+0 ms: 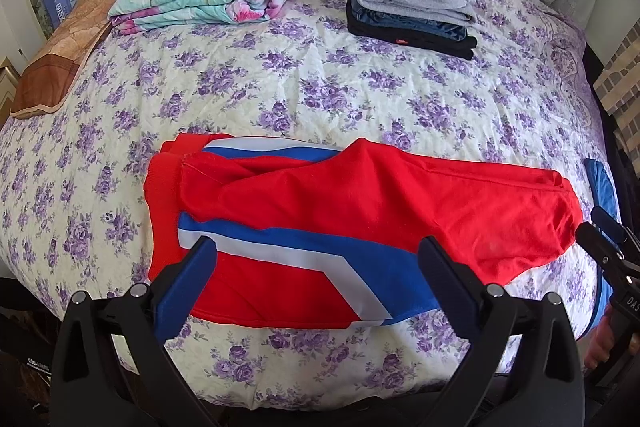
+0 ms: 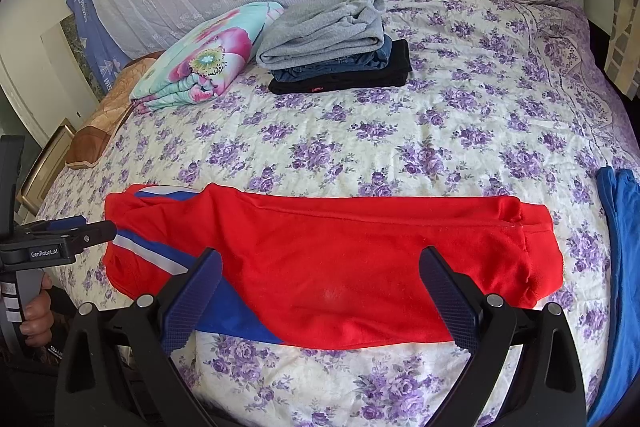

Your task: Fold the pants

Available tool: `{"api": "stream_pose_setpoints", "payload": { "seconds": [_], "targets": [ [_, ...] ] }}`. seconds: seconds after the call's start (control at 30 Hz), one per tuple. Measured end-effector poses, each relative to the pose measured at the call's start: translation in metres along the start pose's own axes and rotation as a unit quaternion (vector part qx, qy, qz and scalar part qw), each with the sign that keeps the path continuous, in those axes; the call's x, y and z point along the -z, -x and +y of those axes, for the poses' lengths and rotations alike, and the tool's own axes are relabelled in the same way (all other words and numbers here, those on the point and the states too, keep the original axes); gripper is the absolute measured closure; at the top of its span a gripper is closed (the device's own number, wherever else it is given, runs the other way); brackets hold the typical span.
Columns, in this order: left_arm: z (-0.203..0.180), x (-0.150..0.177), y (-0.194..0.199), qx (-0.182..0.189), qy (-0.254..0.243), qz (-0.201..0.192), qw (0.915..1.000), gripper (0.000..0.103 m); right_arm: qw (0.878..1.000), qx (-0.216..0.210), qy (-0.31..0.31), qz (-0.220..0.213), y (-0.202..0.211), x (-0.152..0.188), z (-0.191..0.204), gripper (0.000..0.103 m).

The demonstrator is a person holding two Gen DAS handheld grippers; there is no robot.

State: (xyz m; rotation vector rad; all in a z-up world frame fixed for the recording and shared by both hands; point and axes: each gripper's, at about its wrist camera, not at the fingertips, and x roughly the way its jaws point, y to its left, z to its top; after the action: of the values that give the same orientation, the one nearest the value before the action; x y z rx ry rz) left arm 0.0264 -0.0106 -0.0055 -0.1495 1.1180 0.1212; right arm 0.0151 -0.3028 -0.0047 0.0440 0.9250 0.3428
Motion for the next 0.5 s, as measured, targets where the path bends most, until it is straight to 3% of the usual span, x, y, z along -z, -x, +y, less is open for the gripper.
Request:
{"api": "stream_pose_setpoints", "payload": {
  "seconds": [0.5],
  "targets": [
    [-0.0033,0.0022,-0.0001,0.000,-0.002,0.000,1.0000,0.005,1.000,0.001,0.000,0.000,0.0000,0.0003,0.0004,0.004]
  ]
}}
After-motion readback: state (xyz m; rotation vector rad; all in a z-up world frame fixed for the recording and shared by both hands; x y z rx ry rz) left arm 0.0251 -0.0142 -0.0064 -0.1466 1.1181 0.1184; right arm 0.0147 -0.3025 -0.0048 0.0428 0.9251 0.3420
